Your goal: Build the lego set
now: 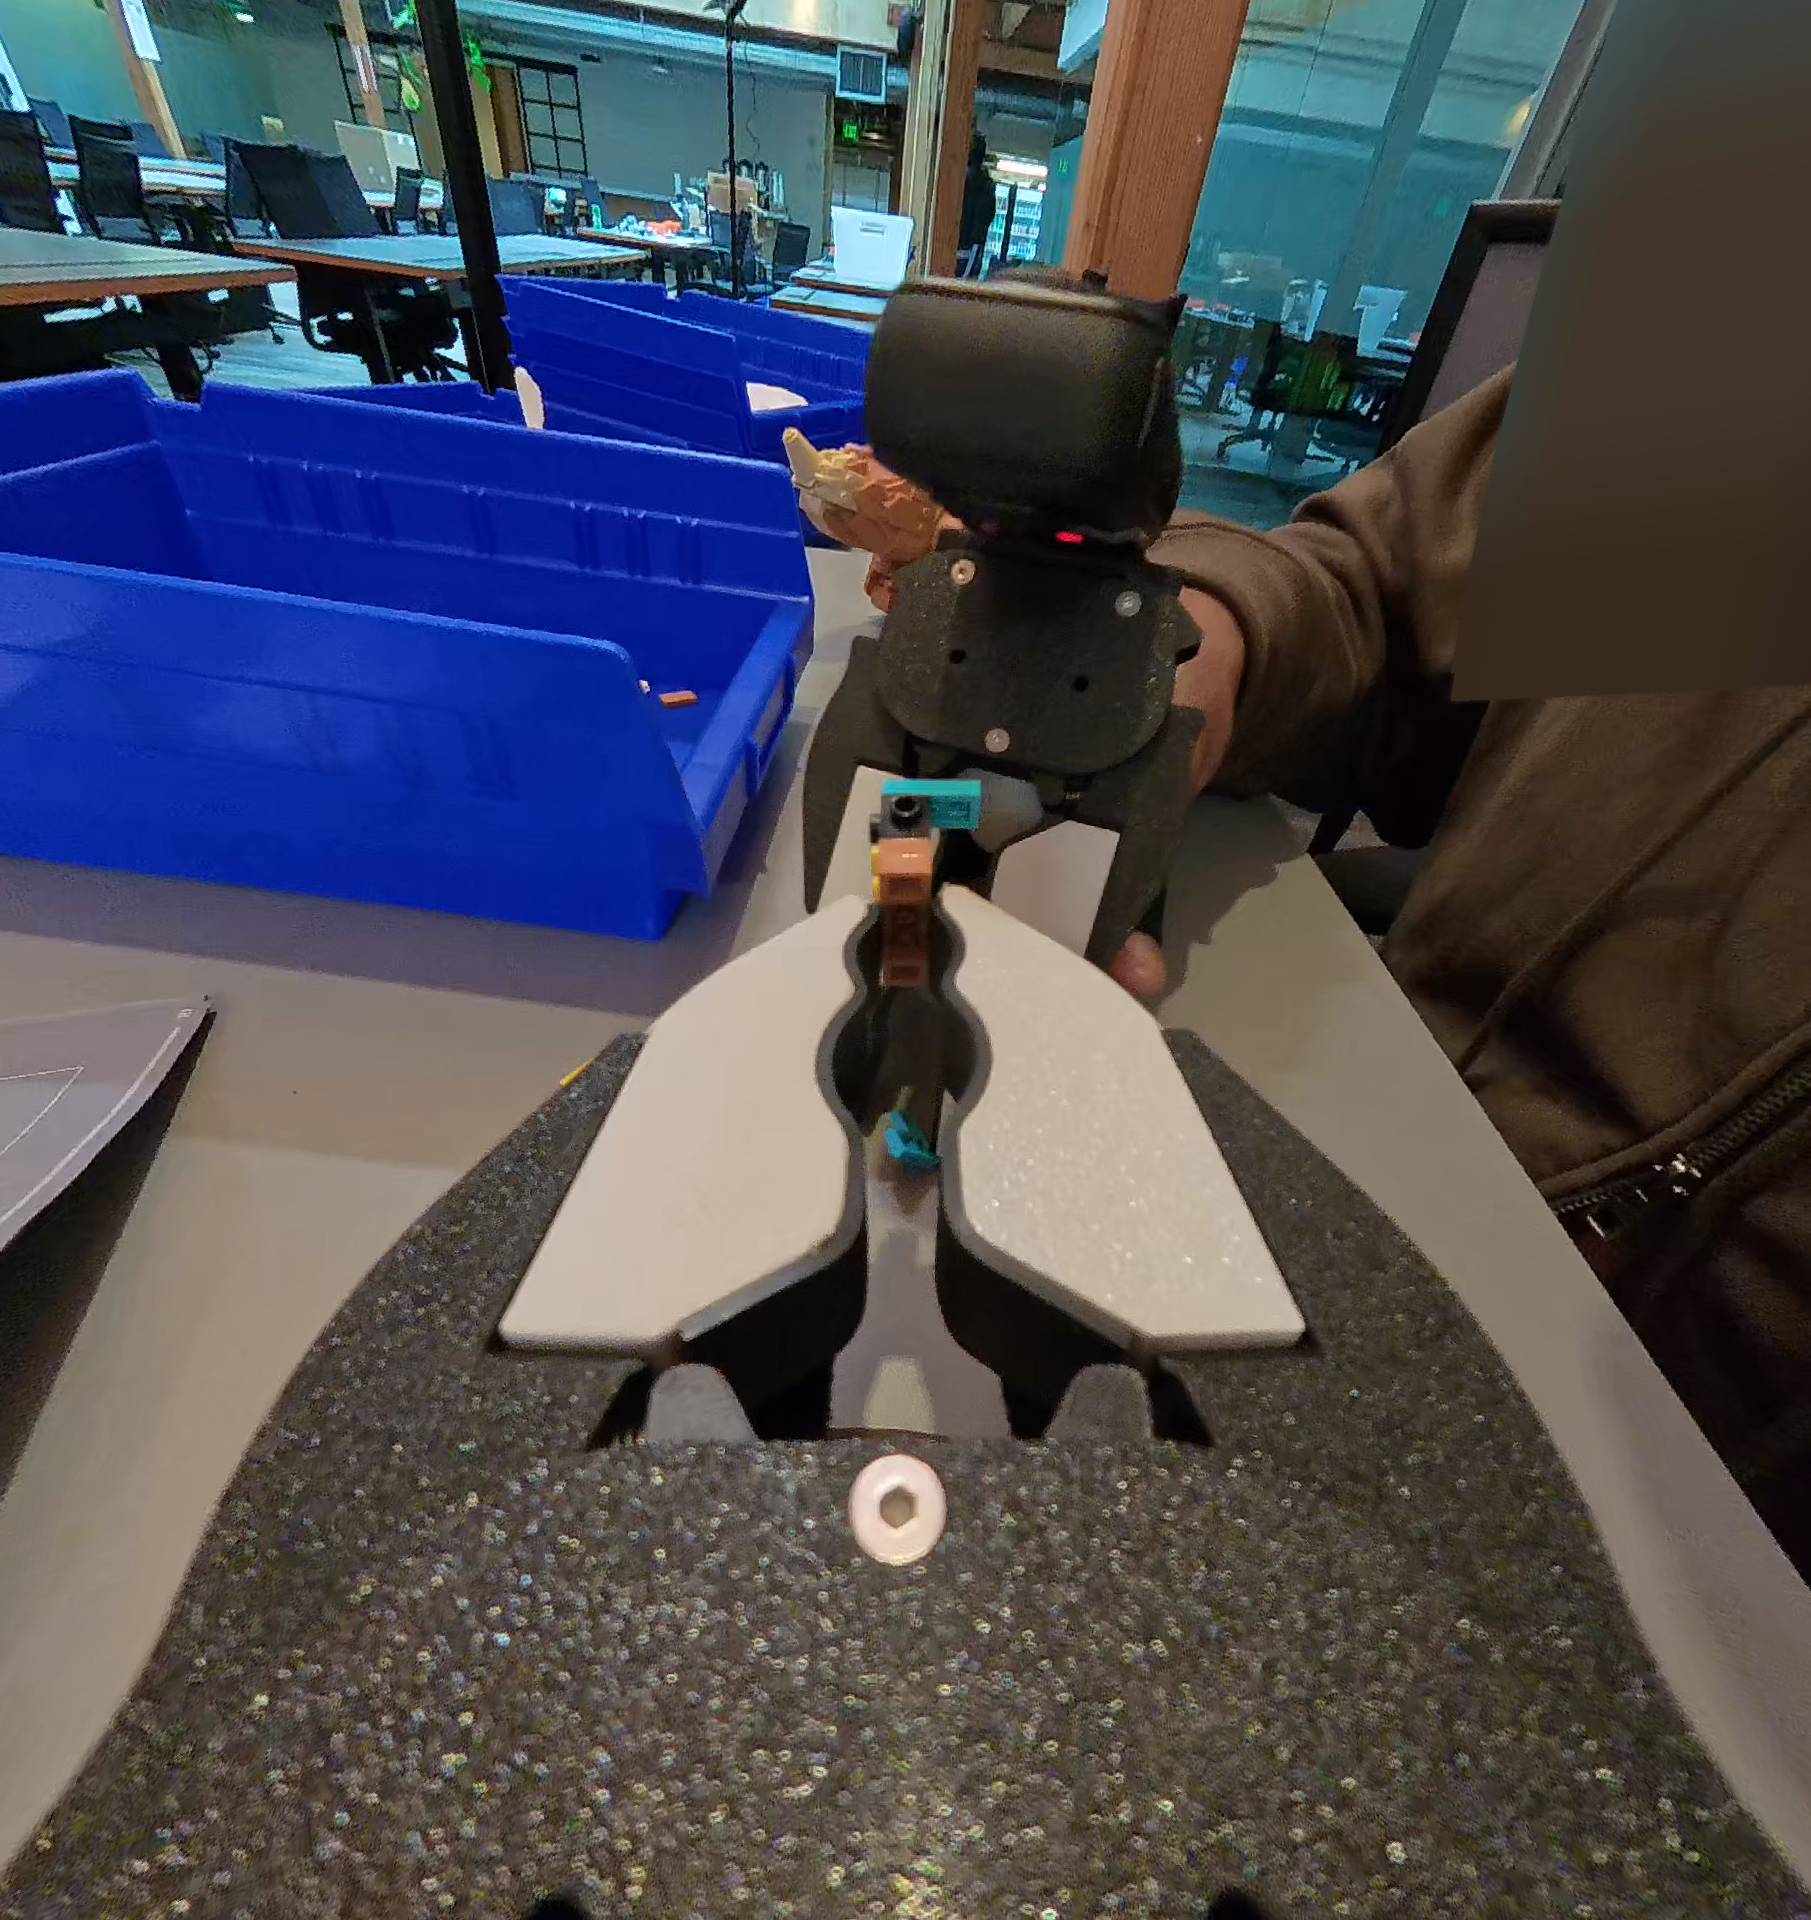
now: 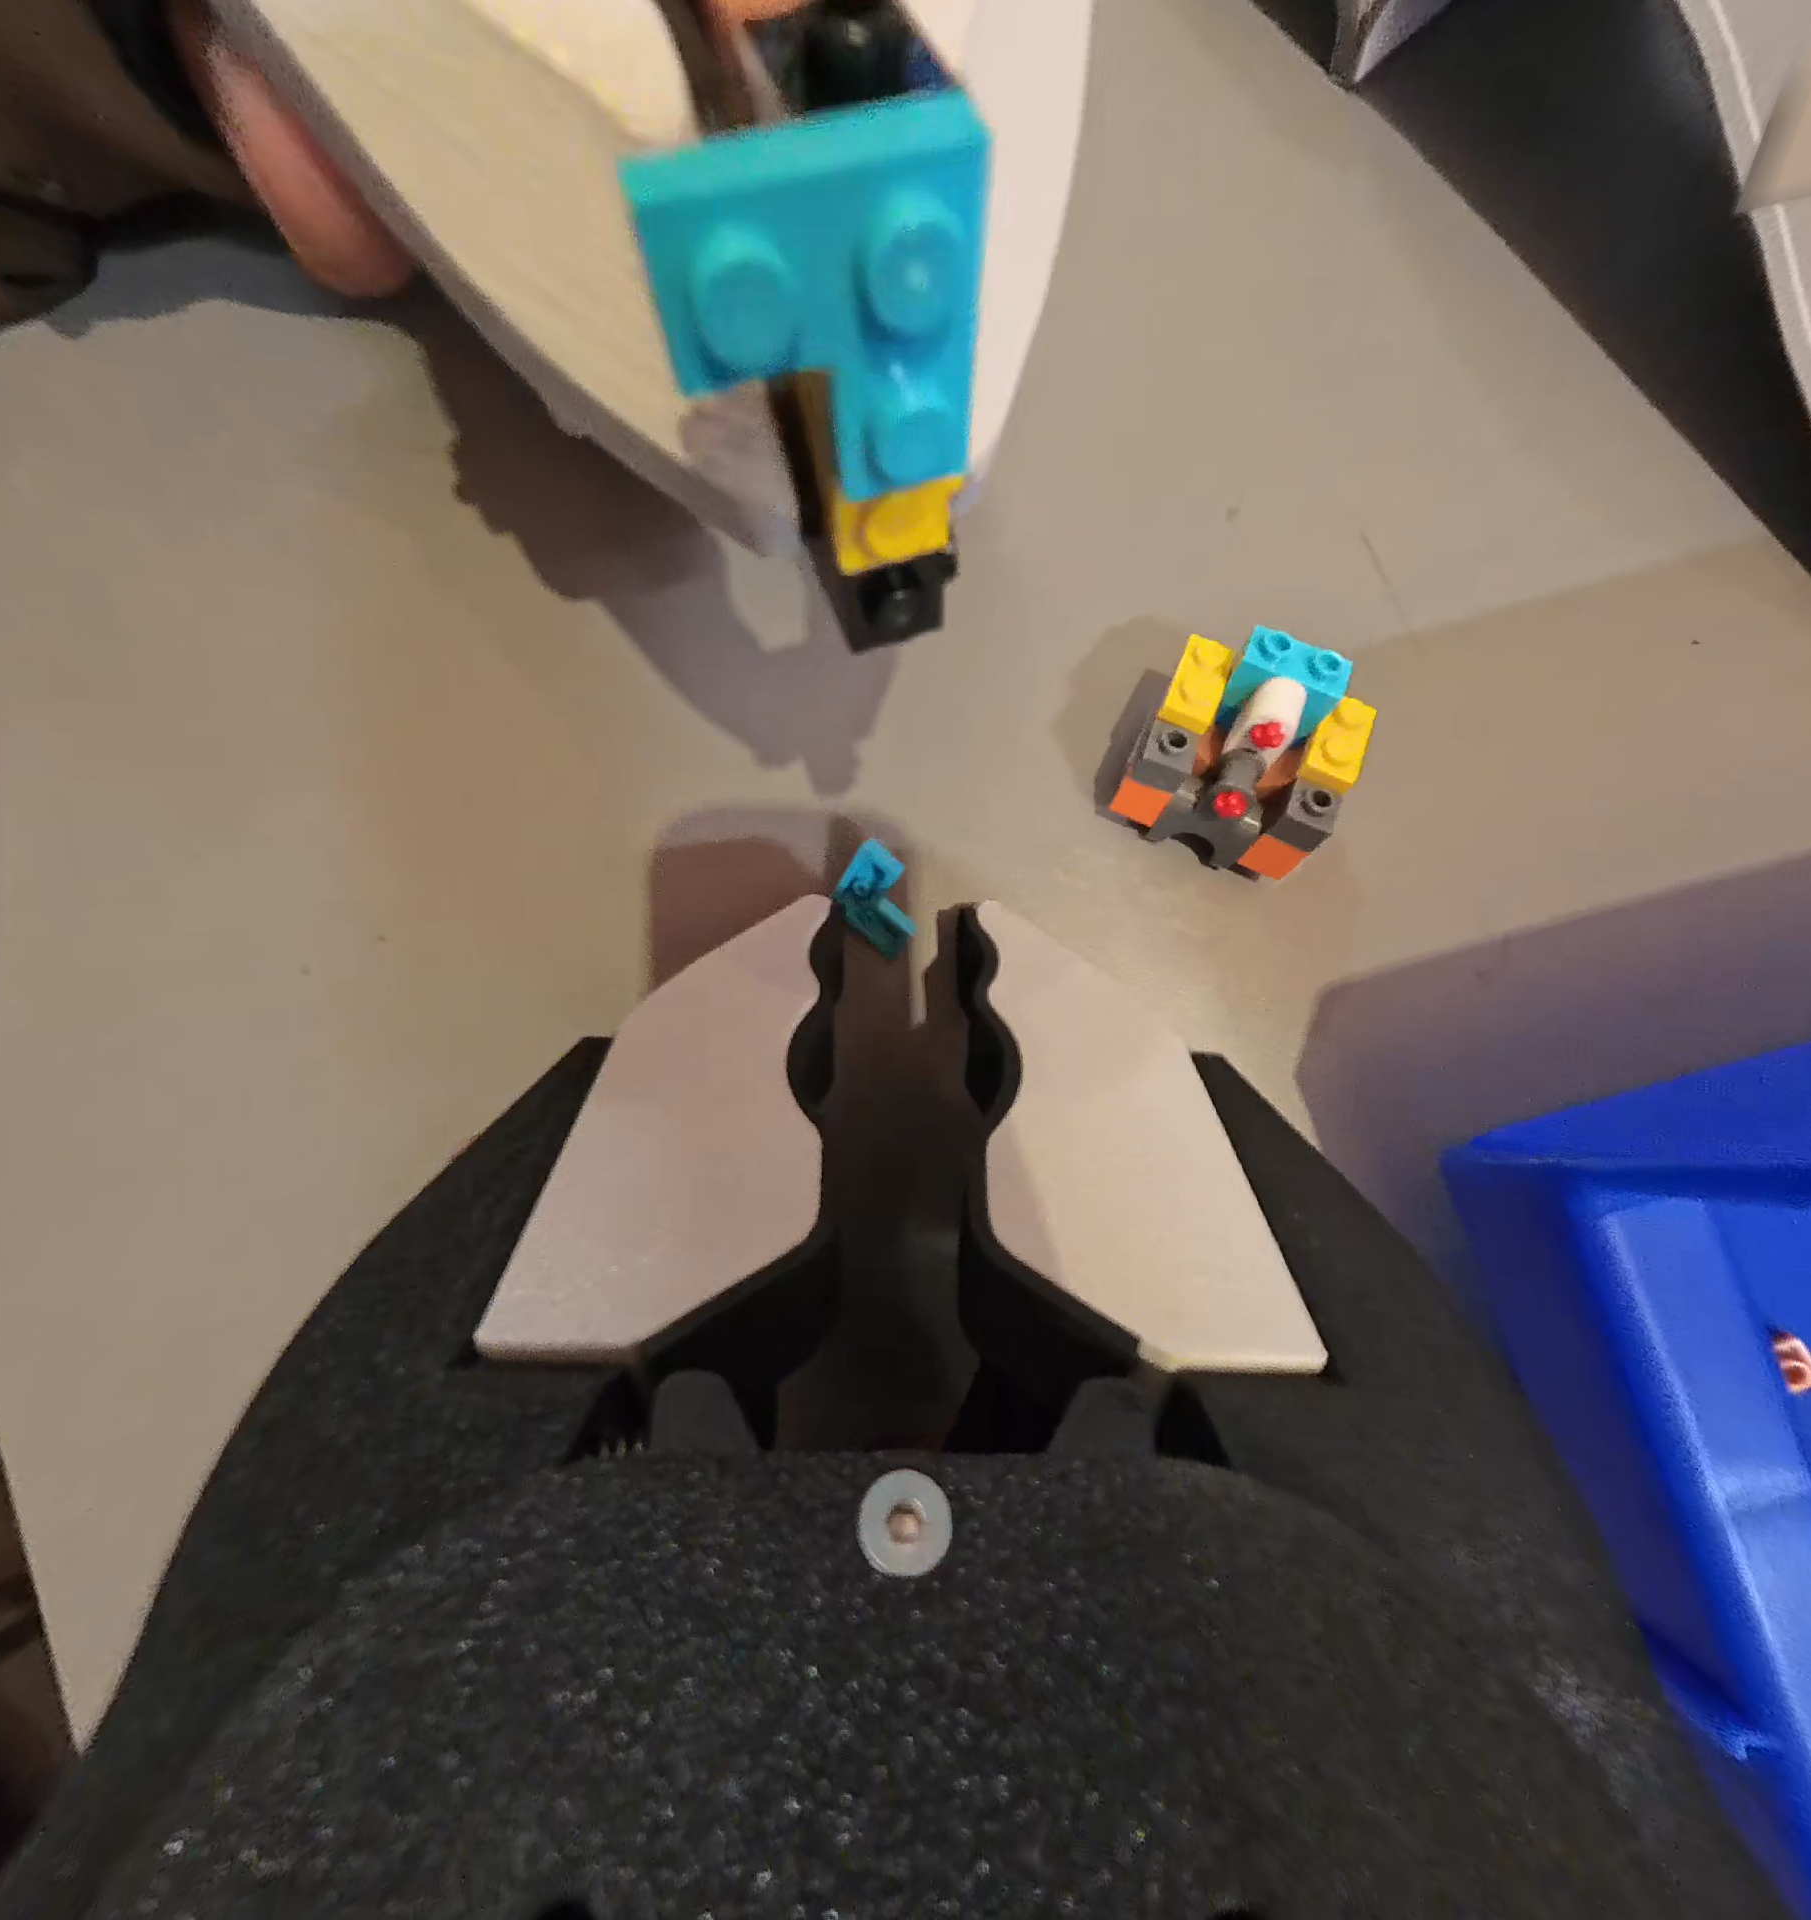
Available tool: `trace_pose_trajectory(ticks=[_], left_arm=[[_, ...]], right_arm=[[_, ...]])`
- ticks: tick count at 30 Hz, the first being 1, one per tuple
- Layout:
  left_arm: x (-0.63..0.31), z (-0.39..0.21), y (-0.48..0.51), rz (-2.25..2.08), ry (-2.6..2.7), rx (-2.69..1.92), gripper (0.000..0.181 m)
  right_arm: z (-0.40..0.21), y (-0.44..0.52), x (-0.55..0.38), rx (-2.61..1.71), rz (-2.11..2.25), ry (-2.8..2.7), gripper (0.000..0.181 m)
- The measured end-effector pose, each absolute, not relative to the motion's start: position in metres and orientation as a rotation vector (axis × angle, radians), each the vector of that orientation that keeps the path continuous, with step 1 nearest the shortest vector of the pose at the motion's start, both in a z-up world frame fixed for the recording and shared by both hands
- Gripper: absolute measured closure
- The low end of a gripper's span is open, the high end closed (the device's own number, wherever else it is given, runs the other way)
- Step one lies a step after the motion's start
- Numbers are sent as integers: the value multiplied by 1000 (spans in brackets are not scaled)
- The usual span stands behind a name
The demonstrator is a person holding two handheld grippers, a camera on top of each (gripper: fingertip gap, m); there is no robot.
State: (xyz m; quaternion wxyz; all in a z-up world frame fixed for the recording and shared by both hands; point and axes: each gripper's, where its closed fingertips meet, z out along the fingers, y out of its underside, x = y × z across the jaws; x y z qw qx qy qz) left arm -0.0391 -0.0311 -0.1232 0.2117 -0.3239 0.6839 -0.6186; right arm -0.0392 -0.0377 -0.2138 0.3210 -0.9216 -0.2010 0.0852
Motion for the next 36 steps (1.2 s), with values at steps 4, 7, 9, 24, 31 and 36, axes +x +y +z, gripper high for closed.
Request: trace_pose_trajectory(ticks=[4,7,9,24,31,36], left_arm=[[-39,-129,-29,-1665,1940,-914,173],[-42,-136,-27,-1635,1999,-945,173],[-43,-145,-25,-1597,2047,-985,173],[-42,-160,-22,-1657,2085,-1215,173],[-41,-160,-22,-1653,2076,-1215,173],[-40,-160,-21,-1644,2066,-1212,173]], right_arm=[[-214,-36,-41,-2414,188,-550,164],[-215,-36,-40,-2408,166,-564,172],[-215,-36,-40,-2404,167,-570,173],[-179,-18,-33,-2188,331,-371,176],[-172,-17,-35,-2151,442,-308,176],[-170,-17,-38,-2134,524,-284,176]])
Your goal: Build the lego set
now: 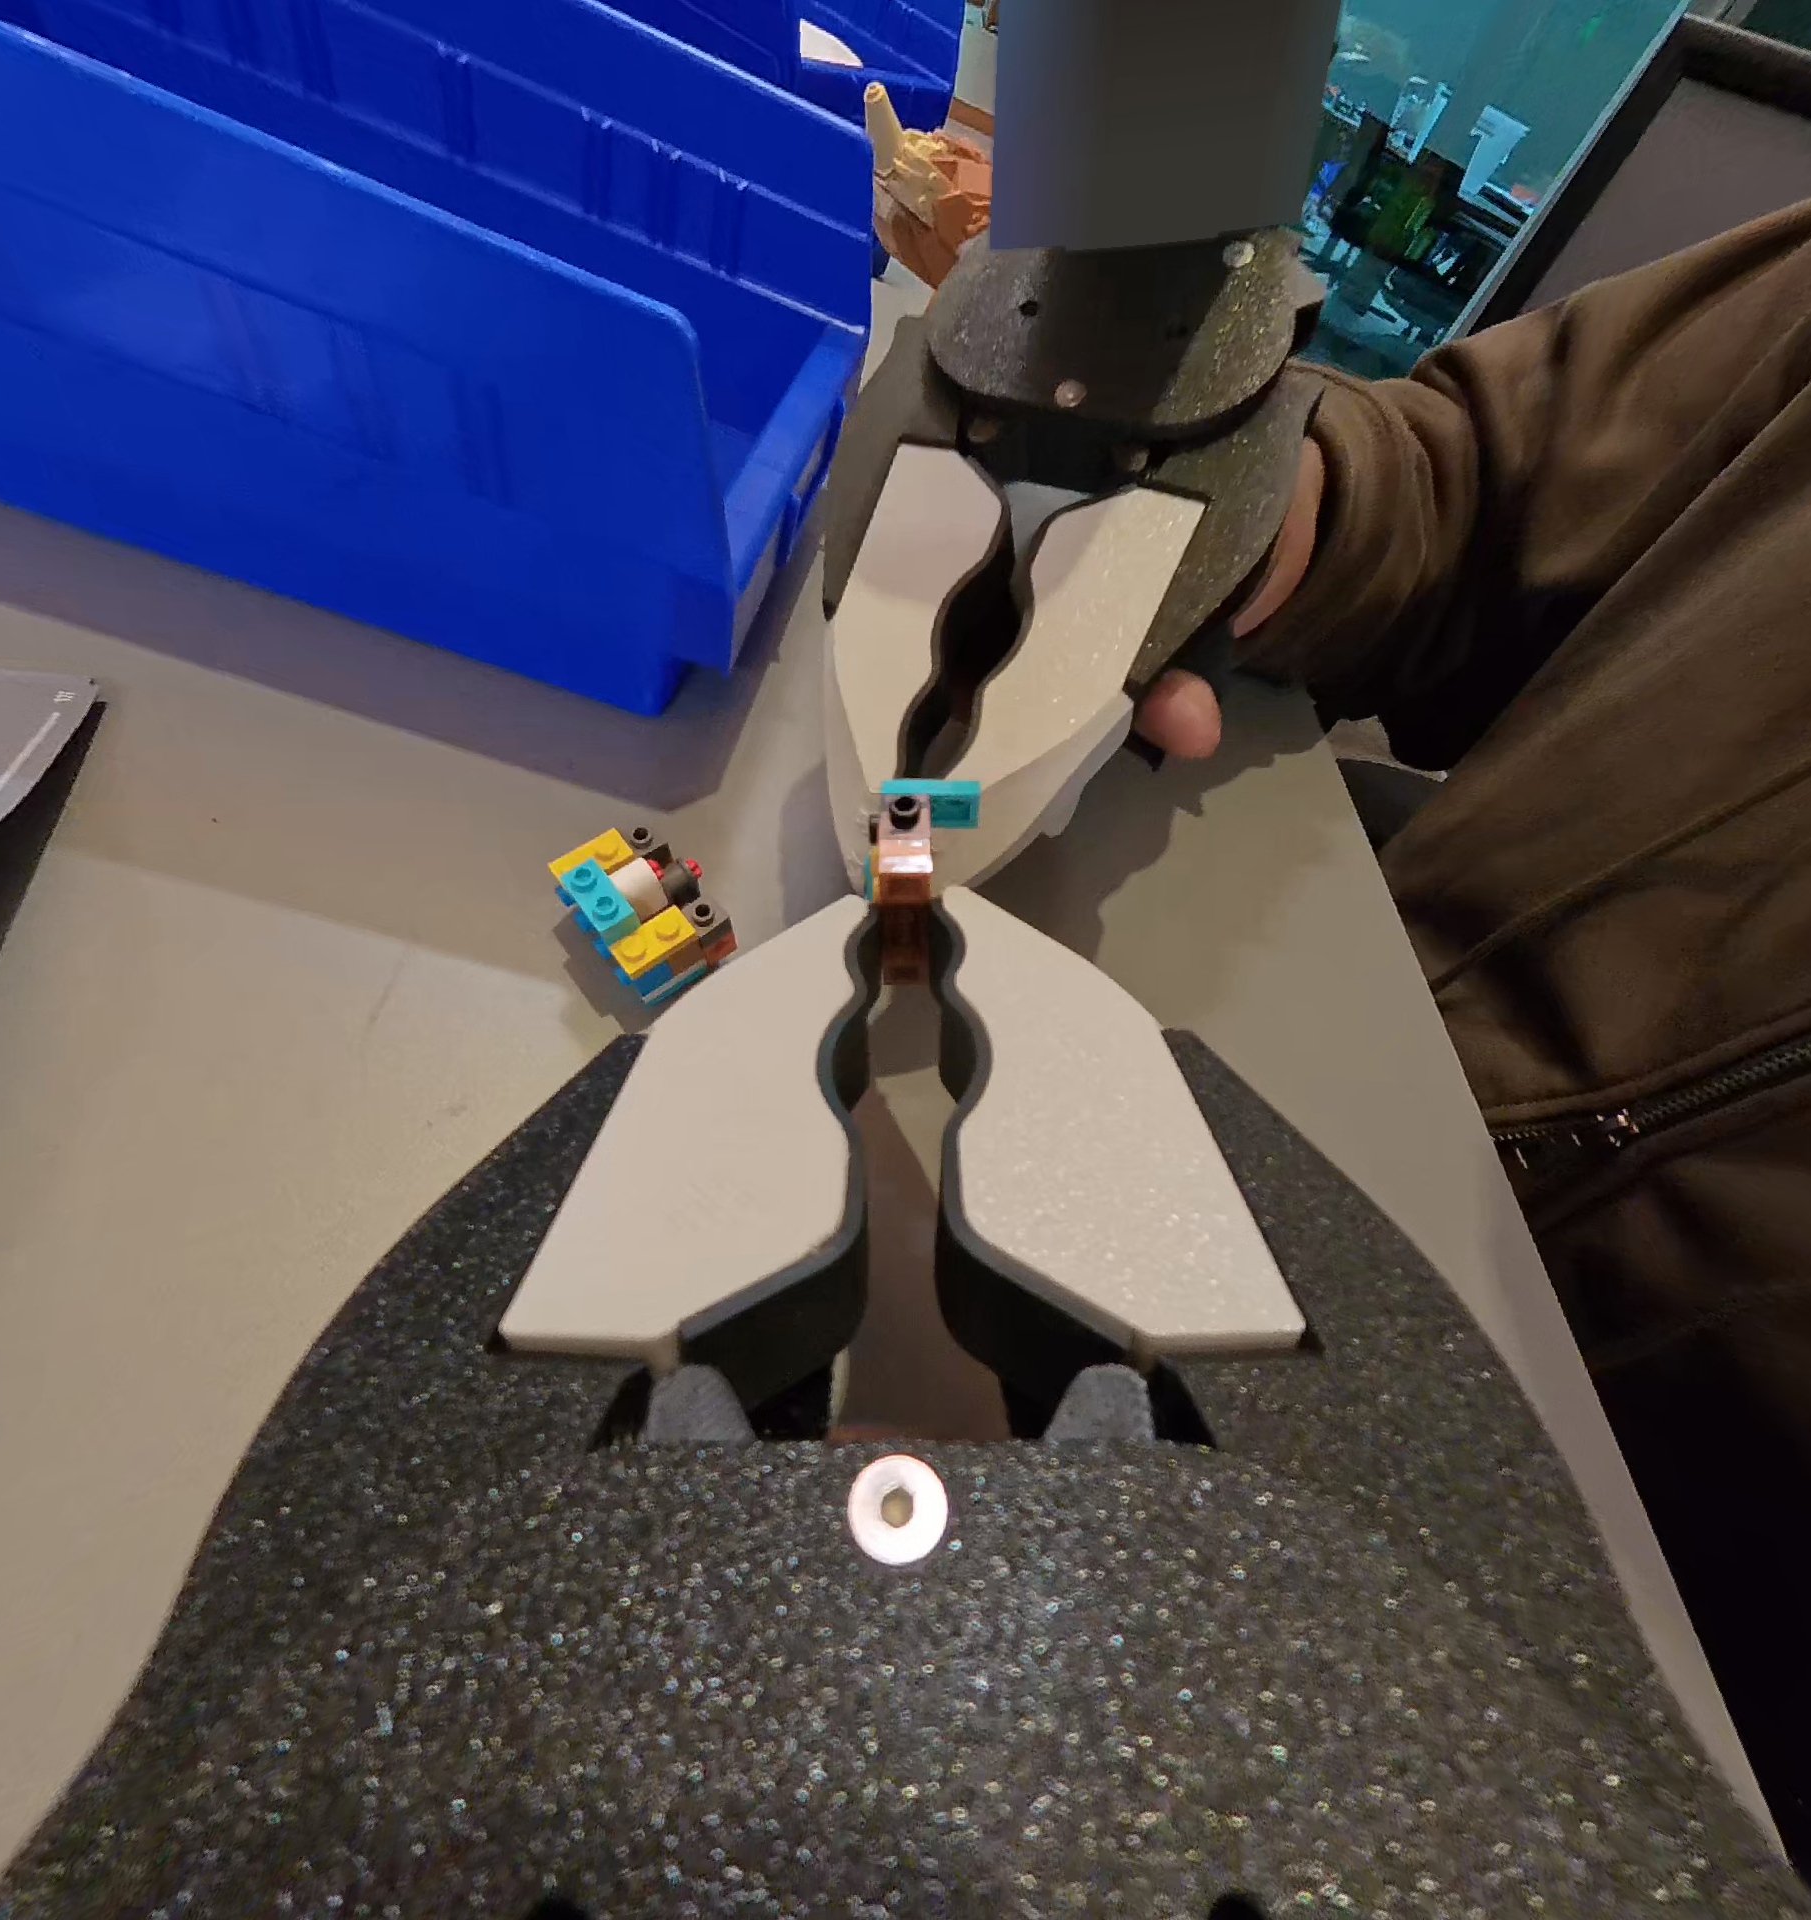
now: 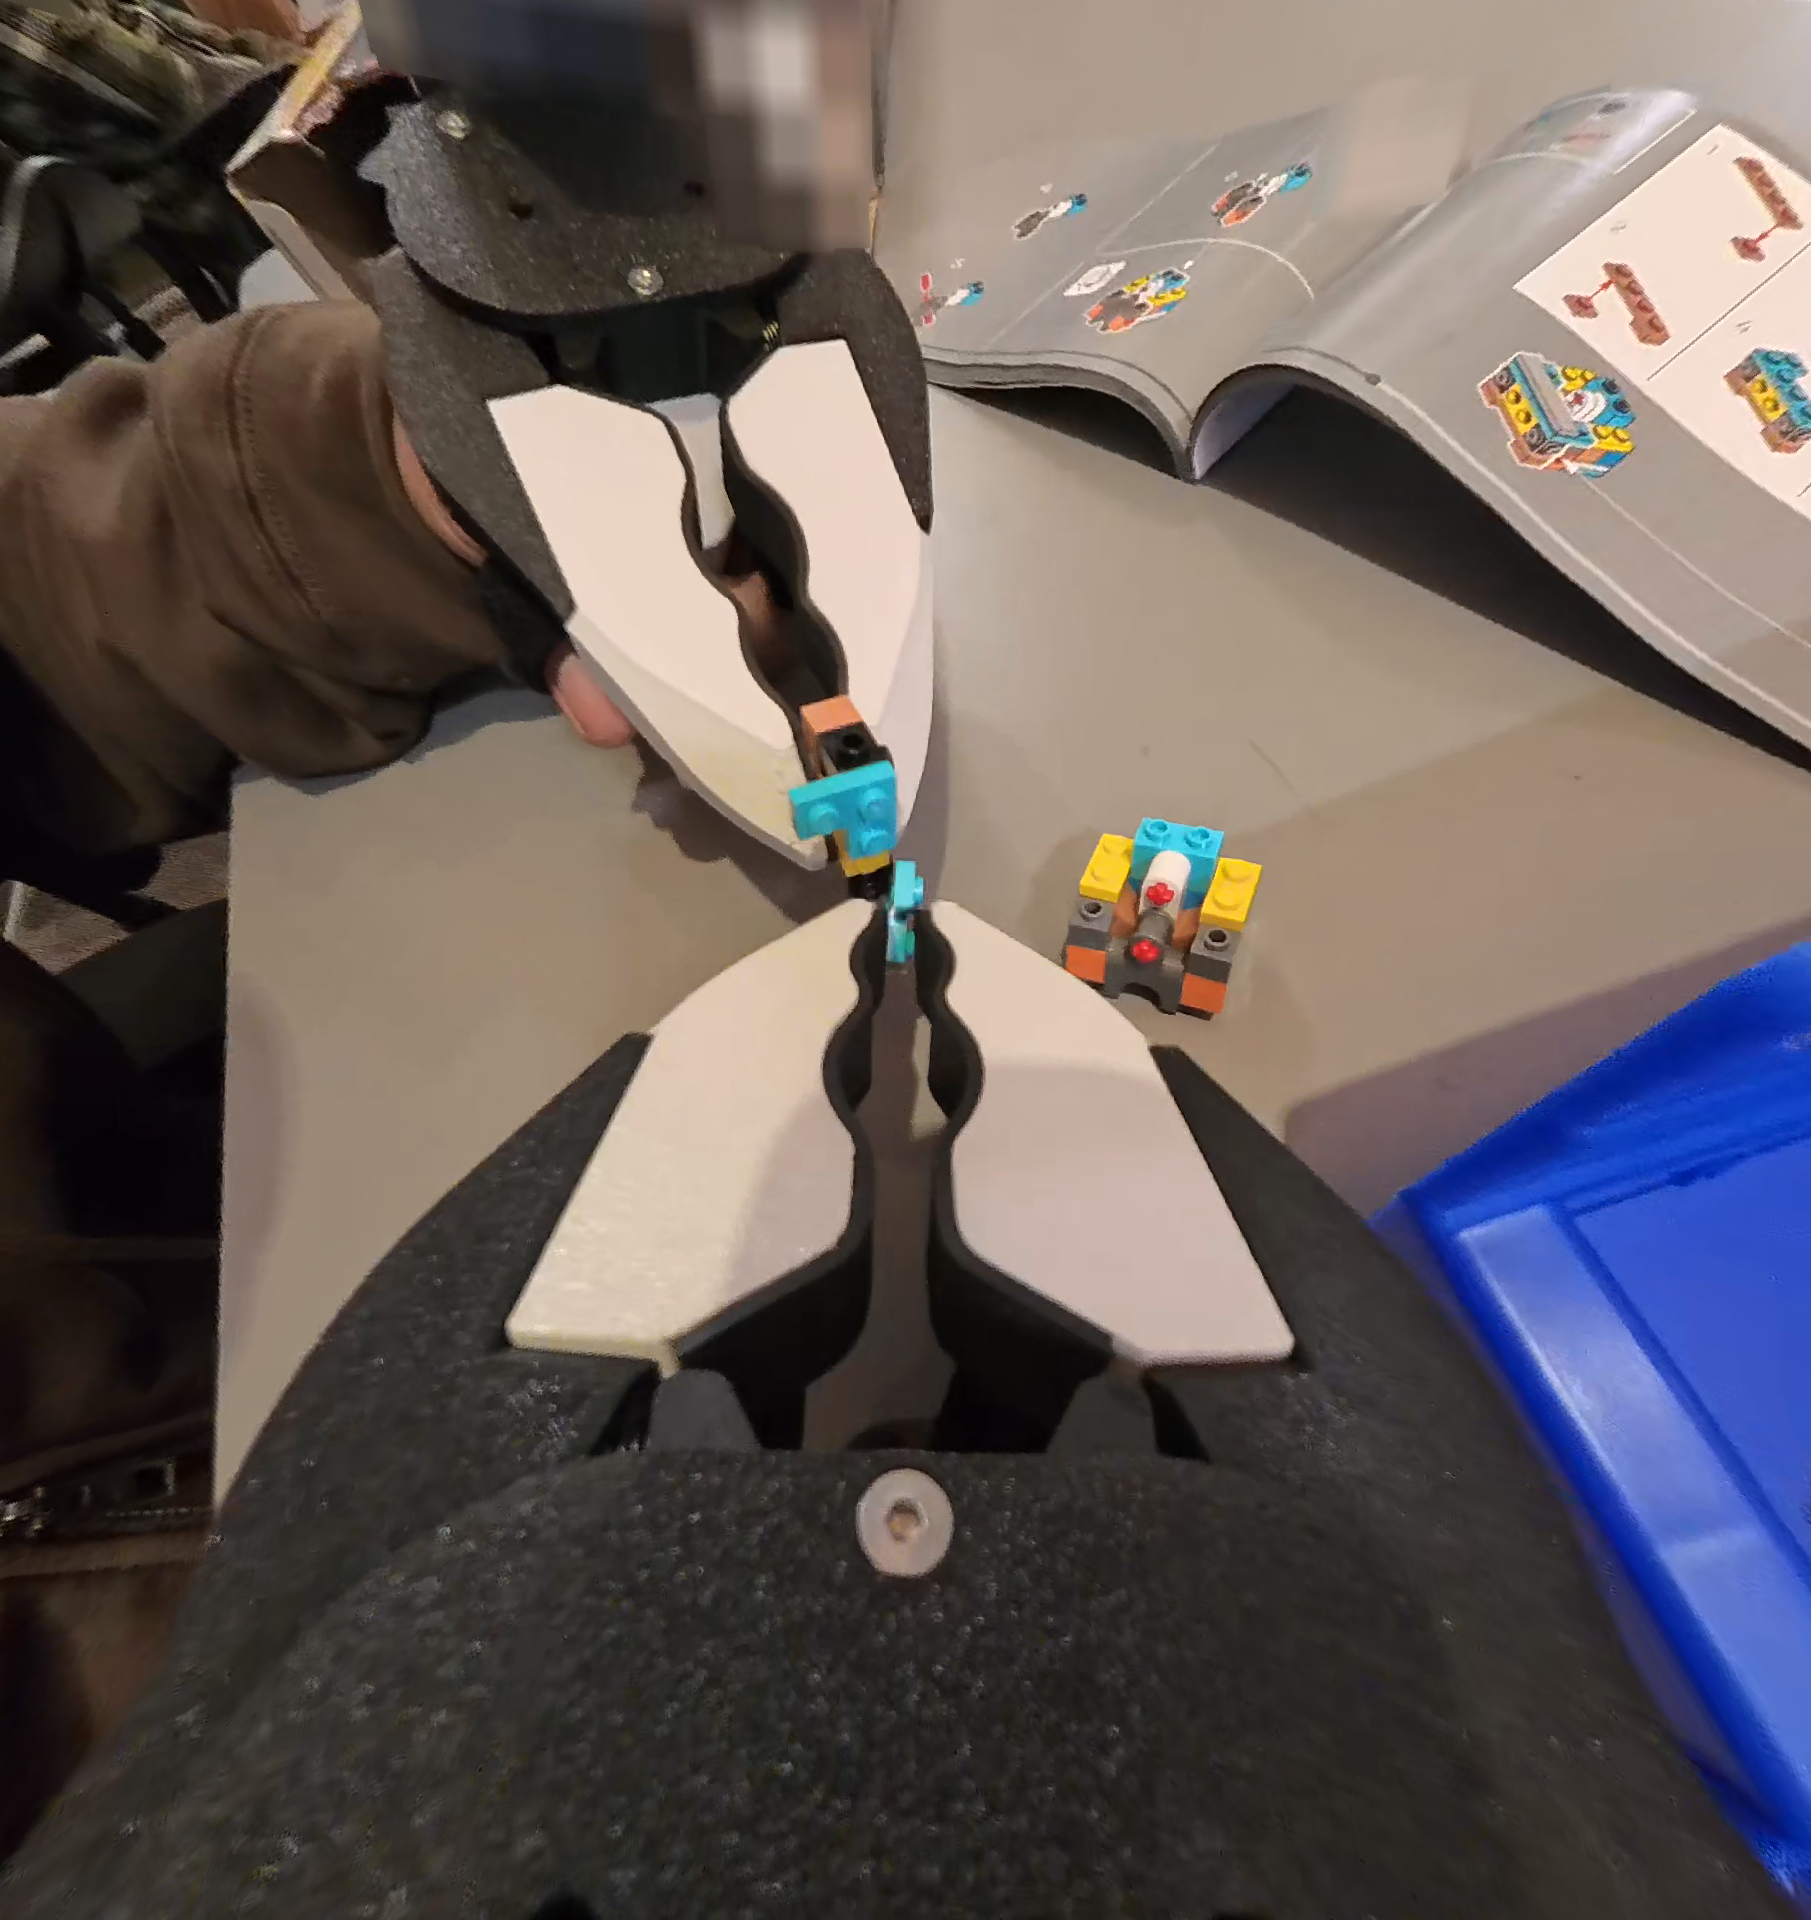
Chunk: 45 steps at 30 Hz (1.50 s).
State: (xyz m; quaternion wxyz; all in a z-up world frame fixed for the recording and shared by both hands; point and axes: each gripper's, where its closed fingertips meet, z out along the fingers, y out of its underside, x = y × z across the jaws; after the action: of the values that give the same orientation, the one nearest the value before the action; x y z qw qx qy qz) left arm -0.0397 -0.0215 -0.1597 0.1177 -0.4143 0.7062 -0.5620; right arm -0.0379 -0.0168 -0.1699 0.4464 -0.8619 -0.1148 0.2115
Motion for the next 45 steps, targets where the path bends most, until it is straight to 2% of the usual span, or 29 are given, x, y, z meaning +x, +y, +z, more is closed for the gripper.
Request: trace_pose_trajectory(ticks=[17,45], left_arm=[[-40,-161,-21,-1608,2071,-1193,173],[-34,-155,-18,-1575,2005,-1143,173]], right_arm=[[-164,-19,-42,-2085,601,-342,170],[-156,-19,-39,-2040,424,-442,166]])
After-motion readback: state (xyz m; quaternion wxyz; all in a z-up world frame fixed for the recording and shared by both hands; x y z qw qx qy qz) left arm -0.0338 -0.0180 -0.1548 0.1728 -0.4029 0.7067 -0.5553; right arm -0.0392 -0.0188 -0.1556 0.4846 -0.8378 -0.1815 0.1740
